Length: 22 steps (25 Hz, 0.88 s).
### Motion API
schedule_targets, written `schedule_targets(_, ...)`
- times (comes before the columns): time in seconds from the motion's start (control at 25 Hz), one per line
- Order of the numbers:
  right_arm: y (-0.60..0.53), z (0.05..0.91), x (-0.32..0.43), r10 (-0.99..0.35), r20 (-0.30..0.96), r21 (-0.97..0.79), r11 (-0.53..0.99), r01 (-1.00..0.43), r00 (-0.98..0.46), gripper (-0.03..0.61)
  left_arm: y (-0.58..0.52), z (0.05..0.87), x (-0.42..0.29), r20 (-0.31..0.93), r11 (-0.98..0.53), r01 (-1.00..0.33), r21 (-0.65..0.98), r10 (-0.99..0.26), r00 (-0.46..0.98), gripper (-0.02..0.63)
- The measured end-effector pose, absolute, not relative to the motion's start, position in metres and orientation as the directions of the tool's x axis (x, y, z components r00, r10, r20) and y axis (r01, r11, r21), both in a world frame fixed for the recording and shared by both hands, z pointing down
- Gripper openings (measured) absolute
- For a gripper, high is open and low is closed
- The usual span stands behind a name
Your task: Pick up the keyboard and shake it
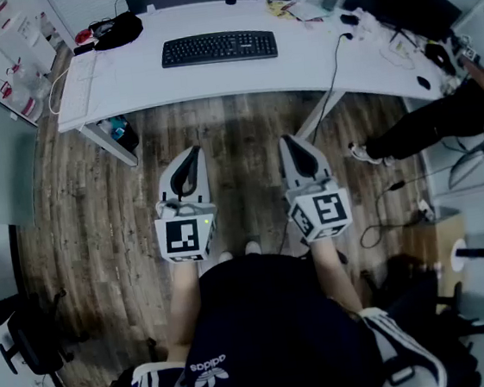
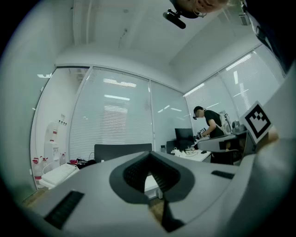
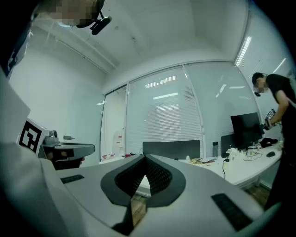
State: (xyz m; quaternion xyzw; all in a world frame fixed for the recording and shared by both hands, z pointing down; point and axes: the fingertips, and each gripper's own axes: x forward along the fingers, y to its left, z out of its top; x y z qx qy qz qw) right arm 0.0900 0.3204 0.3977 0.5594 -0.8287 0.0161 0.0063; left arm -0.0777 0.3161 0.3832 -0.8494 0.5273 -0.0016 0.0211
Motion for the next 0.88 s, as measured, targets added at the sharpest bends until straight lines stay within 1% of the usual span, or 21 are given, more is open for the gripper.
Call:
schedule_targets(0.16, 0.319, 0.400, 0.098, -0.929, 0.039, -0.009, 0.368, -0.930, -0.368, 0.005, 0.316, 0.380, -0.070, -0.039, -0.453, -0.891, -0.018, -0.891, 0.453, 0.005)
schedule_targets(0.64, 0.325, 0.397, 0.115, -0.922, 0.028, 0.006, 0.388, -0.922, -0.387, 0.005, 0.325, 0.378, -0.050, -0.044, -0.452, -0.892, -0.011, -0.891, 0.452, 0.005)
schedule_targets(0.88, 0.331, 0.406, 0.132, -0.904, 0.032, 0.016, 0.428, -0.904, -0.427, 0.005, 0.332, 0.393, -0.038, 0.028, -0.454, -0.890, -0.033, -0.891, 0.453, 0.005)
